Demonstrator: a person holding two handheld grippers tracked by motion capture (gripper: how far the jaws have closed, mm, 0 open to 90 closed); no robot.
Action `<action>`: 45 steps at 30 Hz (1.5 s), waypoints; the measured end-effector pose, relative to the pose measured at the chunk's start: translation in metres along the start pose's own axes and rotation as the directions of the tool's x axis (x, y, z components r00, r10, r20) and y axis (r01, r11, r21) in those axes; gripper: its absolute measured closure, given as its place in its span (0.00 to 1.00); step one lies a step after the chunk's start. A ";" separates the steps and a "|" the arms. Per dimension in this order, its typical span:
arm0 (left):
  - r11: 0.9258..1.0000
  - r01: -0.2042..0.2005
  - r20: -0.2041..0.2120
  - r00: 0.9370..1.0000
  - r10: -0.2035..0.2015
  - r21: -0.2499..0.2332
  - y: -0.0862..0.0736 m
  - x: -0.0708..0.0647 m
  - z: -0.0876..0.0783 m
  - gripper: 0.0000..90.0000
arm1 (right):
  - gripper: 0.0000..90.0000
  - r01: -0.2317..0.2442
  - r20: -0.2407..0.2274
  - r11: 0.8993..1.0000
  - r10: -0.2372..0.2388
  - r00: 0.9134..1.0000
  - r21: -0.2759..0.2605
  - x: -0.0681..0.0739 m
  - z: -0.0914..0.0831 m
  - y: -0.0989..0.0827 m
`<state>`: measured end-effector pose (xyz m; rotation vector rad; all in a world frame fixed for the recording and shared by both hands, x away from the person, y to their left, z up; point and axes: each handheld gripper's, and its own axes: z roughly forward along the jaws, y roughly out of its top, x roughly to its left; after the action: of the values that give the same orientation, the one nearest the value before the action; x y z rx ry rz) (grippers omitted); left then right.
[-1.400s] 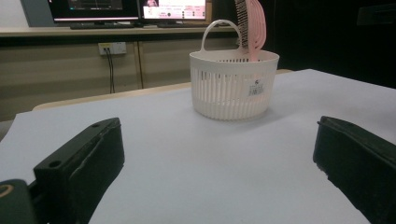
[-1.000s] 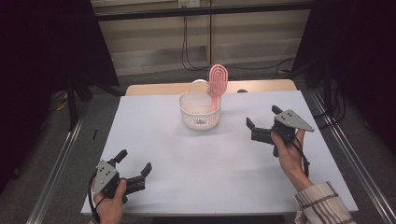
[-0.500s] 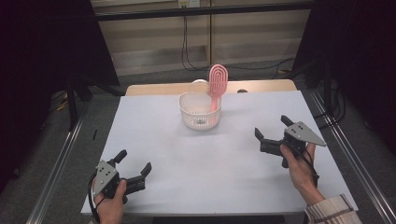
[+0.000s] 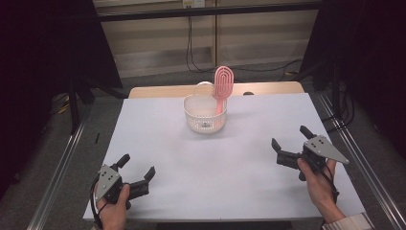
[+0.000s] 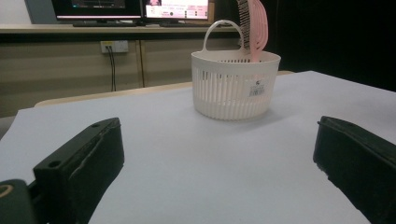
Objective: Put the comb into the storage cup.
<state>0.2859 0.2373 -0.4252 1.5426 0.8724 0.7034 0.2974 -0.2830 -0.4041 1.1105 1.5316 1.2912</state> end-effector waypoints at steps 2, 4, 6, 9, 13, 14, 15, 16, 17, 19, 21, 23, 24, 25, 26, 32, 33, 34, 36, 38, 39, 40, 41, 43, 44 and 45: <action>1.000 0.009 -0.001 1.000 -0.009 -0.005 0.000 0.000 0.000 0.02 | 0.00 -0.005 0.011 1.000 0.005 1.000 0.000 -0.001 -0.003 -0.003; 1.000 0.006 -0.004 1.000 -0.006 -0.004 0.000 0.000 0.000 0.02 | 0.00 -0.003 0.019 1.000 0.003 1.000 0.001 -0.002 -0.006 -0.004; 1.000 0.004 -0.006 1.000 -0.004 -0.005 0.000 0.001 -0.001 0.02 | 0.00 -0.012 0.018 1.000 0.012 1.000 -0.004 -0.002 -0.009 -0.005; 1.000 0.002 -0.007 1.000 -0.002 -0.005 0.000 0.001 -0.001 0.02 | 0.00 -0.015 0.027 1.000 0.015 1.000 -0.006 -0.002 -0.014 -0.006; 1.000 0.001 -0.010 1.000 -0.001 -0.004 0.000 0.001 -0.001 0.02 | 0.00 -0.014 0.037 1.000 0.015 0.999 -0.014 -0.002 -0.017 -0.008; 1.000 -0.007 -0.013 1.000 0.007 0.000 0.000 0.001 -0.001 0.02 | 0.00 -0.013 0.041 1.000 0.013 0.999 -0.012 -0.002 -0.018 -0.008; 1.000 -0.004 -0.013 1.000 0.004 -0.001 0.001 0.001 -0.001 0.02 | 0.00 -0.014 0.045 1.000 0.015 0.999 -0.018 -0.002 -0.019 -0.008; 1.000 0.005 -0.008 1.000 -0.005 -0.006 0.001 0.001 -0.001 0.02 | 0.00 -0.017 0.046 1.000 0.017 0.999 -0.018 -0.003 -0.021 -0.009; 1.000 0.001 -0.012 1.000 -0.001 -0.008 0.001 0.001 -0.002 0.02 | 0.00 -0.020 0.050 1.000 0.021 0.999 -0.018 -0.003 -0.022 -0.009; 1.000 0.001 -0.012 1.000 -0.001 -0.010 0.001 0.001 -0.002 0.02 | 0.00 -0.025 0.056 1.000 0.026 0.998 -0.018 -0.003 -0.025 -0.012; 1.000 0.001 -0.016 1.000 -0.002 -0.009 0.001 0.001 -0.002 0.02 | 0.00 -0.024 0.064 0.999 0.025 0.998 -0.021 -0.004 -0.028 -0.013; 1.000 0.003 -0.015 1.000 -0.003 -0.008 0.001 0.001 -0.003 0.02 | 0.00 -0.028 0.060 0.999 0.030 0.998 -0.026 -0.005 -0.031 -0.013; 1.000 -0.002 -0.017 1.000 0.002 -0.007 0.001 0.001 -0.003 0.02 | 0.00 -0.030 0.063 0.999 0.032 0.998 -0.027 -0.006 -0.033 -0.014; 1.000 -0.002 -0.016 1.000 0.002 -0.009 0.001 0.001 -0.003 0.02 | 0.00 -0.029 0.064 0.999 0.031 0.997 -0.025 -0.006 -0.034 -0.015; 1.000 -0.005 -0.016 1.000 0.005 -0.006 0.001 0.001 -0.003 0.02 | 0.00 -0.031 0.063 0.999 0.032 0.998 -0.024 -0.007 -0.036 -0.017; 1.000 -0.005 -0.013 1.000 0.005 -0.008 0.001 0.000 -0.003 0.02 | 0.00 -0.040 0.064 0.999 0.041 0.997 -0.030 -0.010 -0.044 -0.020; 1.000 -0.007 -0.013 1.000 0.007 -0.007 0.001 0.000 -0.003 0.02 | 0.00 -0.033 0.066 0.999 0.035 0.997 -0.031 -0.010 -0.046 -0.021; 1.000 -0.003 -0.014 1.000 0.003 -0.009 0.001 0.000 -0.003 0.02 | 0.00 -0.034 0.059 0.999 0.036 0.998 -0.029 -0.010 -0.047 -0.021; 1.000 -0.008 -0.011 1.000 0.008 -0.006 0.001 0.000 -0.004 0.02 | 0.00 -0.033 0.071 0.999 0.035 0.997 -0.035 -0.010 -0.050 -0.022; 1.000 -0.003 -0.007 1.000 0.003 -0.008 0.001 -0.001 -0.004 0.02 | 0.00 -0.038 0.072 0.999 0.041 0.997 -0.036 -0.011 -0.052 -0.022; 1.000 -0.004 -0.008 1.000 0.004 -0.007 0.001 -0.001 -0.004 0.01 | 0.00 -0.039 0.075 0.999 0.041 0.996 -0.034 -0.011 -0.053 -0.023; 1.000 -0.005 -0.007 1.000 0.004 -0.005 0.001 -0.001 -0.004 0.01 | 0.00 -0.041 0.075 0.999 0.043 0.996 -0.028 -0.011 -0.054 -0.024; 1.000 -0.005 -0.007 1.000 0.005 -0.004 0.000 -0.001 -0.004 0.01 | 0.00 -0.041 0.076 0.999 0.042 0.996 -0.025 -0.012 -0.055 -0.025; 1.000 -0.003 -0.007 1.000 0.003 -0.007 0.001 -0.001 -0.005 0.01 | 0.00 -0.040 0.087 0.999 0.041 0.995 -0.021 -0.014 -0.057 -0.027; 1.000 -0.004 -0.008 1.000 0.004 -0.007 0.001 0.000 -0.005 0.01 | 0.00 -0.045 0.088 0.999 0.047 0.995 -0.023 -0.015 -0.058 -0.029; 1.000 0.000 -0.007 1.000 -0.001 -0.011 0.000 0.000 -0.004 0.01 | 0.00 -0.045 0.089 0.999 0.046 0.995 -0.019 -0.016 -0.059 -0.030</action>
<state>0.2822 0.2393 -0.4241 1.5315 0.8727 0.7121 0.2418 -0.3165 -0.4247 1.1824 1.4343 1.2660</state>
